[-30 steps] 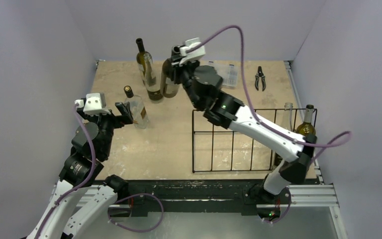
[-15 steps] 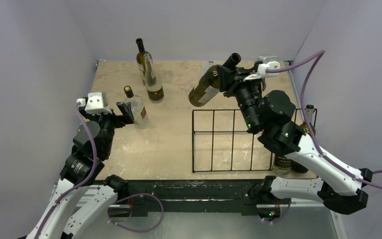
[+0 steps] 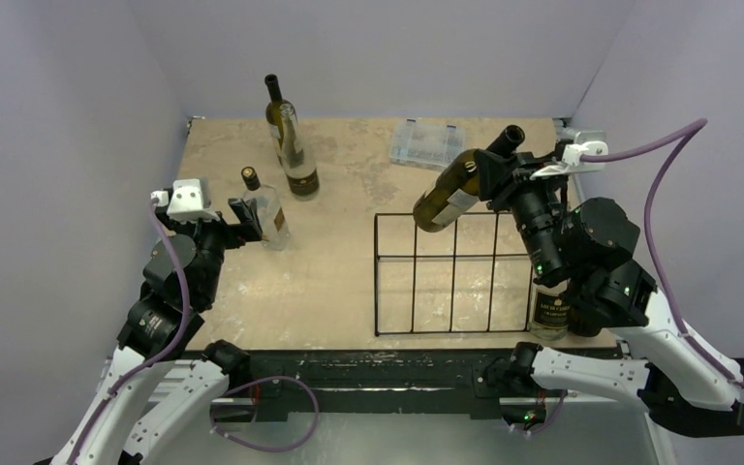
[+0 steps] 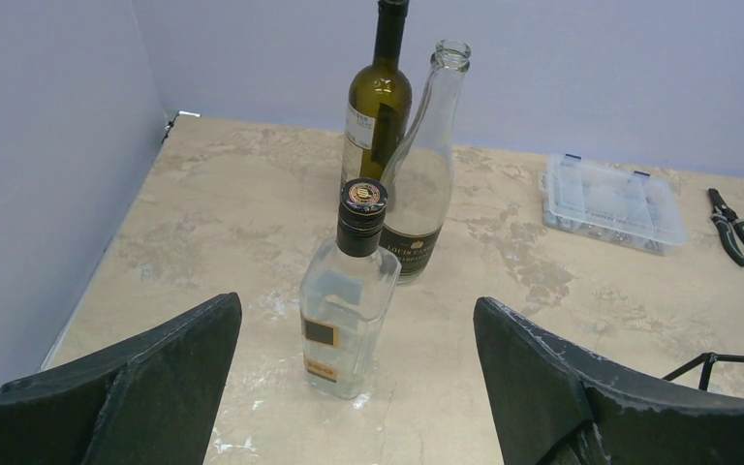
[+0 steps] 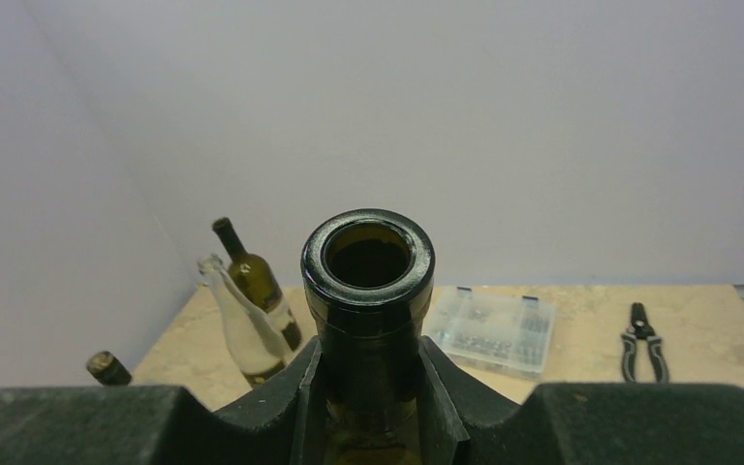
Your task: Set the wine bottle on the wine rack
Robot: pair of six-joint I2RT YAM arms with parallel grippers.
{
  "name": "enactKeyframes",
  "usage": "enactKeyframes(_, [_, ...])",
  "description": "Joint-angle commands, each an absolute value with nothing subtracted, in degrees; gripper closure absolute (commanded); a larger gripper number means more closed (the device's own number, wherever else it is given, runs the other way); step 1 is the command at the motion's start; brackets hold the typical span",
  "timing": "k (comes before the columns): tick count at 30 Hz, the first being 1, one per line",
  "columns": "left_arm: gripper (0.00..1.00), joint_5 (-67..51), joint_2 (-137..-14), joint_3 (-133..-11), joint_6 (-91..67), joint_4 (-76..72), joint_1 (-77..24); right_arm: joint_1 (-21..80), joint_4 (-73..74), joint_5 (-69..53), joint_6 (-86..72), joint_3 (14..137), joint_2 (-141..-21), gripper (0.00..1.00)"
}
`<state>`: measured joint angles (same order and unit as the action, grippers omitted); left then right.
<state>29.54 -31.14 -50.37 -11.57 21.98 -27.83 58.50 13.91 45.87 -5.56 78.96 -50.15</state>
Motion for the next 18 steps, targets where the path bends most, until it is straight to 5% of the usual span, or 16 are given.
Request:
enactKeyframes(1, [0.1, 29.1, -31.2, -52.3, -12.4, 21.0, -28.1, 58.7, 12.0, 49.4, -3.2, 83.3, -49.0, 1.0])
enactKeyframes(18, [0.11, 28.8, -31.8, -52.4, -12.6, 21.1, -28.1, 58.7, 14.0, 66.5, 9.2, 81.1, -47.4, 1.0])
